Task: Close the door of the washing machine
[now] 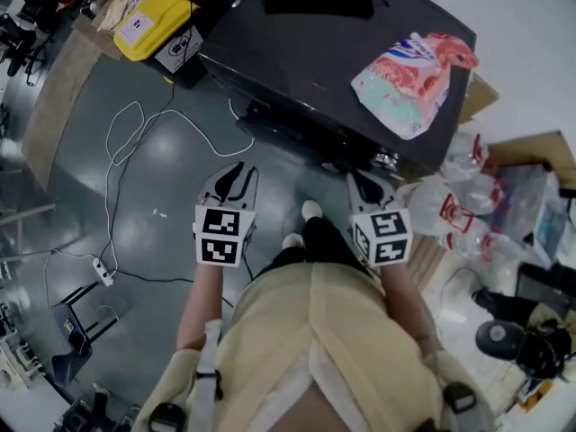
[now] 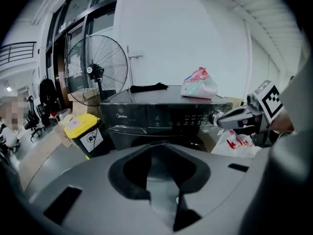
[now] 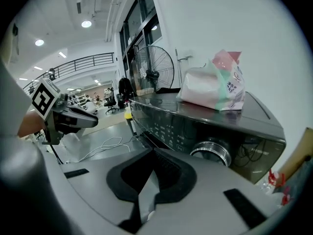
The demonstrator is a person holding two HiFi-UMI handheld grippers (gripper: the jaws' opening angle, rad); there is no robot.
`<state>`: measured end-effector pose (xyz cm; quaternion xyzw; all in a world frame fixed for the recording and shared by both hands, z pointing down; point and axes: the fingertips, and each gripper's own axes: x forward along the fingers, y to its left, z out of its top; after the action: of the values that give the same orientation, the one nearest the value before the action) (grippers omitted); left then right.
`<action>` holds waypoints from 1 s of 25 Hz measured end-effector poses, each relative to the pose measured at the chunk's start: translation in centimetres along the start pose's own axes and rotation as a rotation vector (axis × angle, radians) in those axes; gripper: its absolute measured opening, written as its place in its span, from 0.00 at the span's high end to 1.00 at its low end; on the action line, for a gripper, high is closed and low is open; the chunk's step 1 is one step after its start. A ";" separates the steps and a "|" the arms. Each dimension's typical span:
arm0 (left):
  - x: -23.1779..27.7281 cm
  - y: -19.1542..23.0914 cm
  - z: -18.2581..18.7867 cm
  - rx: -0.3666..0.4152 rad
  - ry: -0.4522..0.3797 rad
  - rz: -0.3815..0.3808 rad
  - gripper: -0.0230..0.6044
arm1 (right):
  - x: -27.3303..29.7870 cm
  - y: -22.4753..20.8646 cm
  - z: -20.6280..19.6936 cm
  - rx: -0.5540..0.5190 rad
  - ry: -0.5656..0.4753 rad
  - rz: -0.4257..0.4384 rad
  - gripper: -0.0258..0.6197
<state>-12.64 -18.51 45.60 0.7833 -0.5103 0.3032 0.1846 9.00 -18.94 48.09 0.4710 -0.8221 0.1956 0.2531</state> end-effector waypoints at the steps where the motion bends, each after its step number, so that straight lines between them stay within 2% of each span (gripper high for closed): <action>1: -0.2 0.1 0.1 -0.006 -0.004 0.000 0.82 | 0.1 0.1 0.1 -0.004 -0.002 0.000 0.95; 6: -0.8 0.9 -0.2 -0.043 -0.009 0.004 0.82 | 0.2 1.0 0.7 -0.046 0.006 -0.003 0.95; 9: -1.0 0.9 -0.3 -0.092 -0.010 -0.010 0.82 | 0.1 1.0 1.1 -0.078 -0.003 -0.014 0.95; 13: -1.3 1.0 -0.2 -0.135 -0.012 -0.018 0.83 | 0.0 1.1 1.9 -0.072 -0.021 -0.012 0.95; 19: -1.3 1.0 0.0 -0.166 -0.002 -0.021 0.84 | 0.1 1.3 2.5 -0.078 -0.025 -0.003 0.95; 25: -1.1 0.5 0.0 -0.157 0.016 -0.020 0.84 | 0.3 1.4 2.7 -0.082 -0.025 0.005 0.95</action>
<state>-13.45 -17.94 44.86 0.7689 -0.5235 0.2664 0.2526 7.08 -19.98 45.99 0.4607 -0.8337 0.1562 0.2614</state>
